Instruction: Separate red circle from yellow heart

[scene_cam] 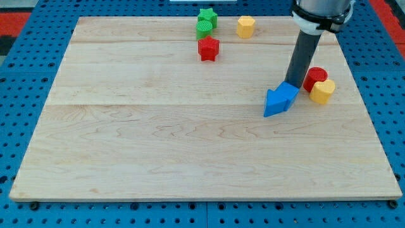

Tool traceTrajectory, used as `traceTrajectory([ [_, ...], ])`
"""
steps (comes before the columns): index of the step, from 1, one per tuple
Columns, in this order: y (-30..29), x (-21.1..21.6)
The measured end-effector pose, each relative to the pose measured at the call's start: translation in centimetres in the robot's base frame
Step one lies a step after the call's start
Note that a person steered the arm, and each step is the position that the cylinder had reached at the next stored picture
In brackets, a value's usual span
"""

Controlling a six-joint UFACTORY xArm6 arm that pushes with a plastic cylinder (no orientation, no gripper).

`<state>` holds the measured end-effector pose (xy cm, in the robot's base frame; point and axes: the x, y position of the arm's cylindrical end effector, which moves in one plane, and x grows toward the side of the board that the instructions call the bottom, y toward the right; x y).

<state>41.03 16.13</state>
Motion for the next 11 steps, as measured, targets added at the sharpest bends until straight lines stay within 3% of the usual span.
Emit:
traceTrajectory([
  [2,2.4,5.1],
  [5,12.8,1.2],
  [6,12.2,-0.9],
  [8,5.2,-2.5],
  [10,-0.5,0.0],
  [11,-4.9,-0.8],
])
